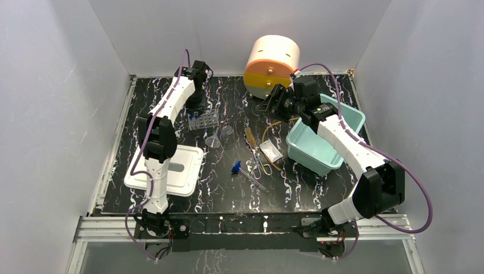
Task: Organize the chemistry lab equipment
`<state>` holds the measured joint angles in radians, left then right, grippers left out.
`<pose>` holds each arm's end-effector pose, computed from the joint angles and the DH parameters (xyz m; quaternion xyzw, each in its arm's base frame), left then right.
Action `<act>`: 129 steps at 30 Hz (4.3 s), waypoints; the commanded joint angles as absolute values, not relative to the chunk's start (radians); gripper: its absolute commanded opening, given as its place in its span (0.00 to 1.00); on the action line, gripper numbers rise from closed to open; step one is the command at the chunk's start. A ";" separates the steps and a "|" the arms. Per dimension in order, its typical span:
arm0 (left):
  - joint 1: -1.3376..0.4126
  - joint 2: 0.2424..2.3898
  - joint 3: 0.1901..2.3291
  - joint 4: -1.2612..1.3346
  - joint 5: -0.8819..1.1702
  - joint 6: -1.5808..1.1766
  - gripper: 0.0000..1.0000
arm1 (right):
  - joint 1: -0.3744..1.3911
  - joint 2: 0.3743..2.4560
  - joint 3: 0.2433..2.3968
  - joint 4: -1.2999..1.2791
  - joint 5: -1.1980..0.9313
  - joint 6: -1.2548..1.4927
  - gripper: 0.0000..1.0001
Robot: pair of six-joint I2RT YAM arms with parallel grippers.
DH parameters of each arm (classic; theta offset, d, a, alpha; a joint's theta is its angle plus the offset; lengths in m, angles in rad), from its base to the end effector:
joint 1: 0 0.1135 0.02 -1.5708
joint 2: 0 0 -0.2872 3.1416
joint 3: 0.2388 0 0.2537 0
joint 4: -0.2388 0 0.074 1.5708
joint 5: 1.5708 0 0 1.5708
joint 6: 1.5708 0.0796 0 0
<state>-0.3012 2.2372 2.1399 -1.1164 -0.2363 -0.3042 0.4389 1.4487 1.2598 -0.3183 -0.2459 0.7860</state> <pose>0.4846 -0.1310 0.2332 -0.0224 0.9772 0.0581 0.2029 0.3272 0.1750 0.3378 0.0865 0.8533 0.3758 0.3510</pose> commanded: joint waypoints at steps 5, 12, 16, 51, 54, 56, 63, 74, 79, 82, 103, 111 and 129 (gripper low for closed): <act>-0.299 2.154 2.197 -1.146 -0.205 -0.311 0.24 | 0.441 1.403 1.256 -0.281 -0.247 0.779 0.70; -0.299 2.020 2.117 -1.066 -0.129 -0.350 0.31 | 0.449 1.413 1.282 -0.310 -0.222 0.712 0.69; -0.299 1.845 1.919 -0.893 -0.005 -0.392 0.39 | 0.467 1.414 1.302 -0.350 -0.179 0.637 0.70; -0.284 1.210 1.144 -0.434 0.025 -0.816 0.87 | 1.000 1.562 1.056 -0.478 -0.007 0.230 0.73; -0.272 1.205 1.135 -0.435 0.032 -0.839 0.87 | 1.005 1.611 1.051 -0.440 -0.019 0.227 0.69; -0.269 1.196 1.127 -0.428 0.039 -0.844 0.87 | 1.006 1.633 1.044 -0.410 -0.023 0.235 0.67; -0.265 1.181 1.117 -0.444 0.062 -0.846 0.87 | 1.008 1.689 1.063 -0.368 0.050 0.218 0.57; -0.262 1.129 1.137 -0.483 0.131 -0.867 0.86 | 1.024 1.749 1.101 -0.357 0.171 0.207 0.35; -0.262 1.110 1.167 -0.529 0.136 -0.872 0.87 | 1.022 1.702 1.169 -0.416 0.128 0.160 0.29; -0.261 1.106 1.178 -0.519 0.128 -0.880 0.87 | 1.017 1.649 1.188 -0.434 0.121 0.133 0.31; -0.262 1.249 1.189 -0.297 0.169 -0.880 0.86 | 0.377 1.354 1.373 -0.496 0.325 0.334 0.35; -0.262 1.233 1.205 -0.370 0.198 -0.751 0.88 | 0.152 1.359 1.289 -0.638 0.396 0.607 0.35; -0.262 1.244 1.216 -0.426 0.182 -0.639 0.90 | 0.118 1.752 1.145 -0.361 0.166 0.656 0.37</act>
<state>-0.2672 1.2663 1.1759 -0.4061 0.1932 -0.6643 0.1200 1.7370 1.1015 -0.4465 0.1757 0.6697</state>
